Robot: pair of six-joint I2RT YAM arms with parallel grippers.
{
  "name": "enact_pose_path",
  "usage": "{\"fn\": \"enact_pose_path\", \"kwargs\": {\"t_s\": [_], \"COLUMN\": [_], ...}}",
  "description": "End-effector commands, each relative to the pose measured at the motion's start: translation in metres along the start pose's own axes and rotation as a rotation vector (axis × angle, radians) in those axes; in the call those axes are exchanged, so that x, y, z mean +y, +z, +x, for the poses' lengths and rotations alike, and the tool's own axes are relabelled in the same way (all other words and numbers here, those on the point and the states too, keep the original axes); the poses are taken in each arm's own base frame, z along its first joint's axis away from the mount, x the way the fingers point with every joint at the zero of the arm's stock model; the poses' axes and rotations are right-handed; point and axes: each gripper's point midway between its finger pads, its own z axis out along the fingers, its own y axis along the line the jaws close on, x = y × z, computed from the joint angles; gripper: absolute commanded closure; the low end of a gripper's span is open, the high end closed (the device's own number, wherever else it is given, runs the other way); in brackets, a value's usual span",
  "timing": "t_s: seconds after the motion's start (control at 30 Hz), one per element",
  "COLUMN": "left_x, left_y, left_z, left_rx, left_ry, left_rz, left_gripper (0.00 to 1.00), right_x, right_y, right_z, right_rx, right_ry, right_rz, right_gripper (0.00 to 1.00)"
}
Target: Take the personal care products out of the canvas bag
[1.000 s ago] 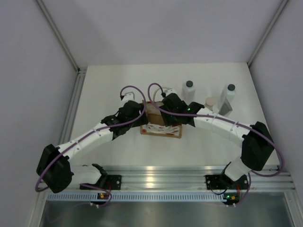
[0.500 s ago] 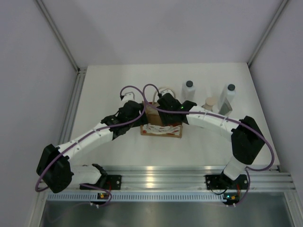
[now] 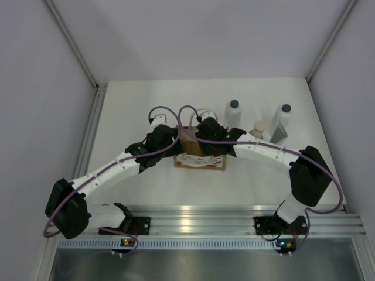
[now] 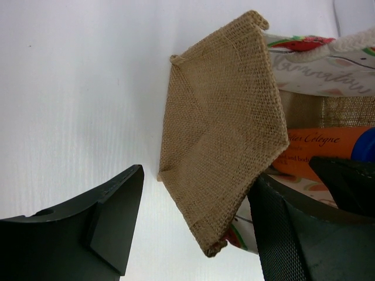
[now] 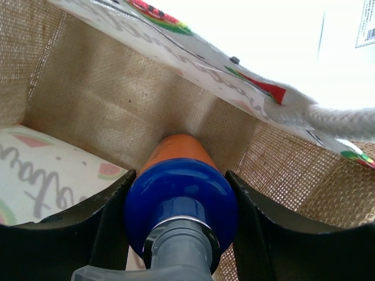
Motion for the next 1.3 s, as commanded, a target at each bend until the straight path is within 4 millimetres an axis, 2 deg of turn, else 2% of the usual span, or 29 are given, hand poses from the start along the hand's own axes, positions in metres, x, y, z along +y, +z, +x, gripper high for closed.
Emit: {"fn": "enact_pose_path", "kwargs": {"t_s": [0.0,0.33,0.53,0.73,1.03,1.07,1.27], "left_x": [-0.005,-0.005,-0.006,-0.008,-0.014,-0.016,-0.019], "left_y": [-0.006,-0.006,-0.004,-0.007,-0.014,-0.016,-0.033], "left_z": [-0.017,-0.020,-0.018,-0.022,-0.034,-0.037,-0.055], "left_rx": [-0.052,-0.062,-0.054,-0.065,-0.097,-0.102,-0.163], "left_ry": [-0.007,-0.016,-0.022,-0.027,-0.054,-0.060,-0.090], "left_rz": [0.013,0.006,0.006,0.017,0.034,0.039,0.066], "left_gripper": [0.26,0.26,0.26,0.25,0.11,0.02,0.02], "right_x": [0.001,0.001,0.004,0.001,-0.012,-0.014,-0.021], "right_y": [-0.022,-0.061,-0.079,-0.115,-0.166,-0.172,-0.208], "right_z": [-0.041,-0.084,-0.097,-0.112,-0.133,-0.136,-0.150], "right_rx": [-0.201,-0.349,-0.369,-0.426,-0.514,-0.525,-0.588], "right_ry": [0.028,0.009,0.004,0.029,0.024,0.024,0.016], "right_rz": [-0.033,-0.080,-0.114,-0.158,-0.172,-0.174,-0.188], "right_gripper": [1.00,1.00,1.00,1.00,1.00,1.00,1.00]}}
